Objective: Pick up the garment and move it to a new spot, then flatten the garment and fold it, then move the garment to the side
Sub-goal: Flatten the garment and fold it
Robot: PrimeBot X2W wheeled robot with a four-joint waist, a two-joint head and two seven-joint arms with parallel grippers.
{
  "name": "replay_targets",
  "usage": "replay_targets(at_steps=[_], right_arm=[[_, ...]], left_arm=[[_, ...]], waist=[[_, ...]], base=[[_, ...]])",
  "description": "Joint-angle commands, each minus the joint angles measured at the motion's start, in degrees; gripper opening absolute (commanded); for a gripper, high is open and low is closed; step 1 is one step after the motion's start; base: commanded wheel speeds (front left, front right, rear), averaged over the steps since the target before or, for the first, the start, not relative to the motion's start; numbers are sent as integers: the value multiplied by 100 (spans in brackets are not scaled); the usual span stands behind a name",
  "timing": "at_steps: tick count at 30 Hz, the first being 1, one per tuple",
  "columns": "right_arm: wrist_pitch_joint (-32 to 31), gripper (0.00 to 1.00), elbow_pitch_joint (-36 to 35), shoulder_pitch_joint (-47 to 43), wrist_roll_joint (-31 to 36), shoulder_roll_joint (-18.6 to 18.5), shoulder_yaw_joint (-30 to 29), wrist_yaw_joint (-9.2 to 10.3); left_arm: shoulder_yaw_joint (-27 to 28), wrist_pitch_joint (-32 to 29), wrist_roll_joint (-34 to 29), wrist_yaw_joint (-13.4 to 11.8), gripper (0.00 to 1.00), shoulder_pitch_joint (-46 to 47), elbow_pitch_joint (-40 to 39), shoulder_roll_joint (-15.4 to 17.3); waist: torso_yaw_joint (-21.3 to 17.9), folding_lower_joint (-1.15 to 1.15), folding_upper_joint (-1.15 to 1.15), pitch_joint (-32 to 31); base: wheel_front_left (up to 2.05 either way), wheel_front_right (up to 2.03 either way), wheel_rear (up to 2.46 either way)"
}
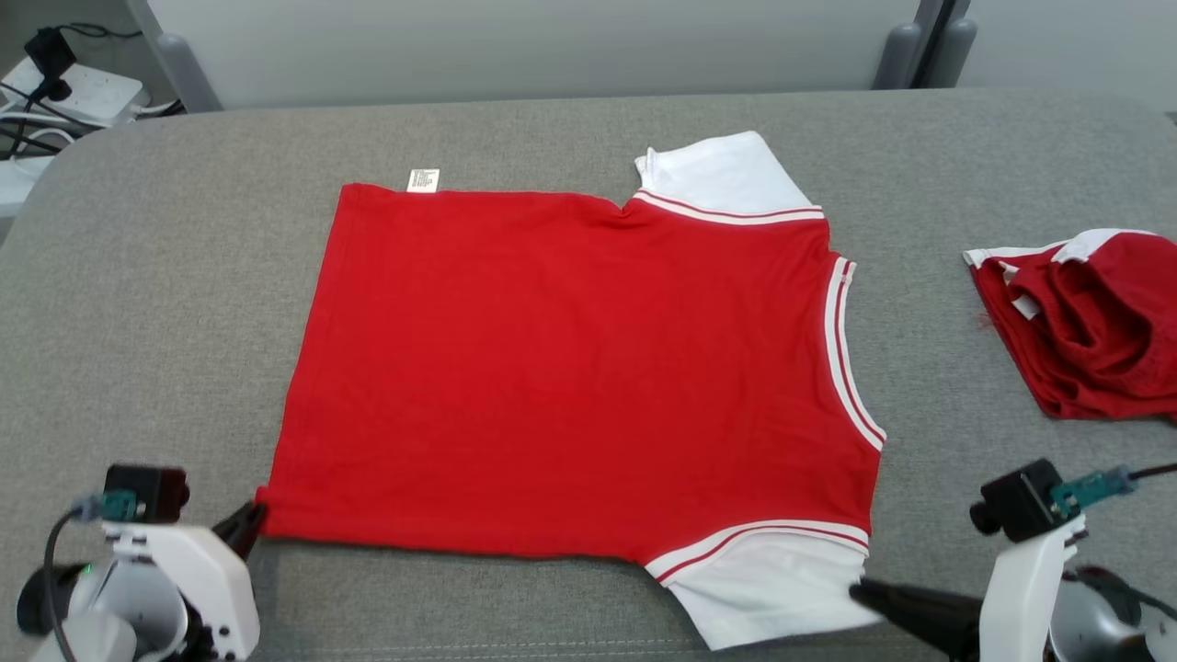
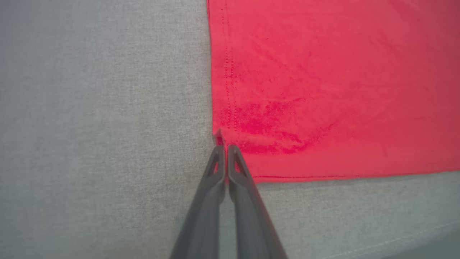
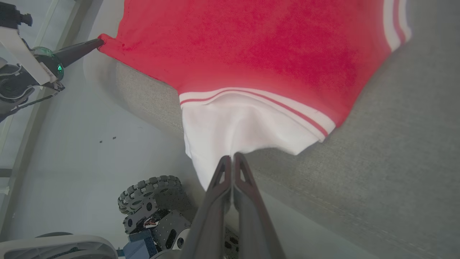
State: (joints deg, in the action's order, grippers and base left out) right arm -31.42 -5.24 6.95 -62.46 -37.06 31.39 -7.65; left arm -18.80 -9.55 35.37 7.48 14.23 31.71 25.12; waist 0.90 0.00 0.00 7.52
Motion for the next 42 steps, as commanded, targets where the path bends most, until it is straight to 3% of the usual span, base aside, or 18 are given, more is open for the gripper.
replay_targets(at_steps=[1, 9, 17, 25, 41, 42], right_arm=[[112, 0, -199, 204, 140, -81, -90, 16], [646, 0, 80, 997, 732, 361, -546, 16], [1167, 0, 994, 1801, 1316, 815, -607, 16], [1578, 0, 1841, 2360, 1611, 1093, -593, 16], [2213, 0, 2867, 3072, 1641, 1377, -385, 16], [2295, 46, 2962, 3121, 1649, 1423, -429, 16]], left_arm=[[204, -151, 58, -58, 0, 364, -332, 295], [242, -1719, 358, -305, 0, 833, -1834, 717], [216, -2608, 333, -577, 0, 1310, -2103, 1016], [199, -2520, 340, -615, 0, 1523, -1816, 886], [93, -1118, 110, -282, 0, 2109, -631, 474], [87, -1000, 91, -260, 8, 2151, -555, 458]], waist=[[37, 0, 0, 57], [109, 0, 0, 409], [42, 0, 0, 595], [26, 0, 0, 769], [15, 0, 0, 1105], [9, 0, 0, 1124]], base=[[0, 0, 0], [0, 0, 0], [0, 0, 0], [0, 0, 0], [0, 0, 0], [0, 0, 0]])
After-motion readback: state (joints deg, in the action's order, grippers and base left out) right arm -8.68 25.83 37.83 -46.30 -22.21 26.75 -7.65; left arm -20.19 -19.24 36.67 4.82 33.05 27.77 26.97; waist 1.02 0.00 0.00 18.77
